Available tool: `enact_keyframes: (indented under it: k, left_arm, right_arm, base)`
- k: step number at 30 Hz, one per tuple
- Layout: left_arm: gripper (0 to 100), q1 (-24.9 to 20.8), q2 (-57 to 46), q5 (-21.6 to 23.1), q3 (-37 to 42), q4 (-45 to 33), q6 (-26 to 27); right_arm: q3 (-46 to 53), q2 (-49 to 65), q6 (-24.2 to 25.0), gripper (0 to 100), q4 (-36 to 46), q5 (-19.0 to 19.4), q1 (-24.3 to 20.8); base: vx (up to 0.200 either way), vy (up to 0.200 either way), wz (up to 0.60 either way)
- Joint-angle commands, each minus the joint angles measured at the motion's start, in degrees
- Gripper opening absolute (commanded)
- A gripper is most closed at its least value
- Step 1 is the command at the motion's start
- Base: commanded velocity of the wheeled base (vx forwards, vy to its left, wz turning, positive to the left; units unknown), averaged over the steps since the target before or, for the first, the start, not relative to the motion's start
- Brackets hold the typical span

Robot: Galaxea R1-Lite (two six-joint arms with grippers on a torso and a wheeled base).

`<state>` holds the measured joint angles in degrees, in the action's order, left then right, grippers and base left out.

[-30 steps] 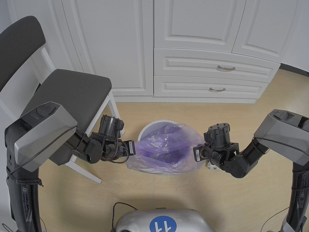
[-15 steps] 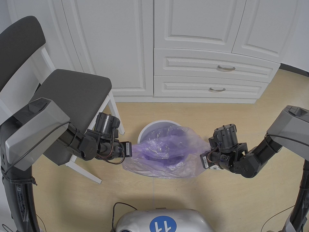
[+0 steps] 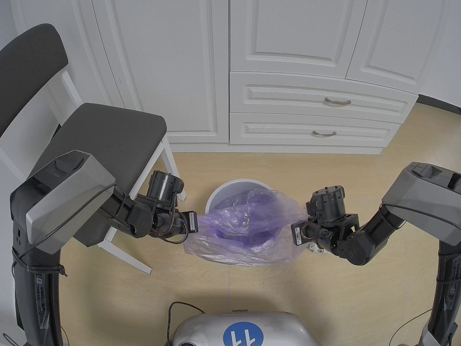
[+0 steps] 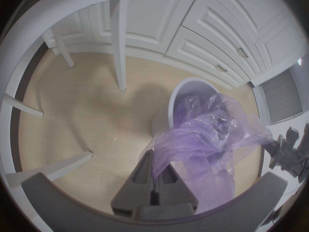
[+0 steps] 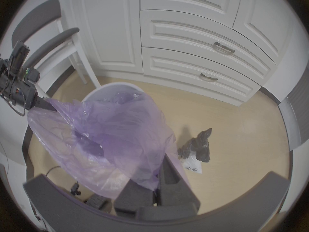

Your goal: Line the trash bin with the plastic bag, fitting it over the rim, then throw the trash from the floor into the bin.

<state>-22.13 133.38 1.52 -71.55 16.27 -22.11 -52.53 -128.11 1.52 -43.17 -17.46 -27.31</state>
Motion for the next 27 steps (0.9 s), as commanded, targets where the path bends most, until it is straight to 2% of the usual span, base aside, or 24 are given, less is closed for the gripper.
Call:
enact_keyframes:
  k: [1,3,7,11,12,19,25,26,27]
  left_arm:
    - [0,0.42,1.27,-3.55,-2.98,1.13,-2.85]
    - [0,0.42,1.45,-5.13,-3.51,2.71,-3.02]
    - [0,0.07,2.41,-6.53,-2.55,7.98,-2.94]
    - [0,-0.11,2.41,-6.53,-1.67,8.42,-2.5]
    - [0,-0.46,2.33,-6.53,-0.35,8.51,-1.7]
    - [0,-0.55,1.71,-6.27,1.85,8.77,1.72]
    - [0,-0.73,0.57,-6.27,1.5,11.32,1.11]
    - [0,-0.73,0.3,-6.27,1.67,12.55,0.58]
    - [0,-0.73,0.22,-6.18,1.76,13.17,0.23]
  right_arm:
    - [-2.4,-4.78,1.11,0,-5.61,0.14,0.15]
    - [-2.05,-5.66,0.85,0,-8.51,0.05,0.15]
    - [-0.73,-5.83,-0.21,0,-8.78,-0.3,0.41]
    - [-0.12,-6.01,-1.44,0,-8.86,-0.21,0.76]
    - [0.32,-6.98,-3.02,0,-9.57,-0.21,1.38]
    - [1.38,-5.75,-3.55,0,-9.57,0.05,1.64]
    - [2.34,-5.48,-4.51,0,-9.57,0.14,1.82]
    - [2.61,-5.22,-4.69,100,-9.66,0.05,1.82]
    - [2.78,-5.13,-4.78,100,-9.57,0.05,1.82]
  base:
    - [0.0,0.0,0.0]
    - [0.0,0.0,0.0]
    - [0.0,0.0,0.0]
    - [0.0,0.0,0.0]
    - [0.0,0.0,0.0]
    - [0.0,0.0,0.0]
    - [0.0,0.0,0.0]
    - [0.0,0.0,0.0]
    - [0.0,0.0,0.0]
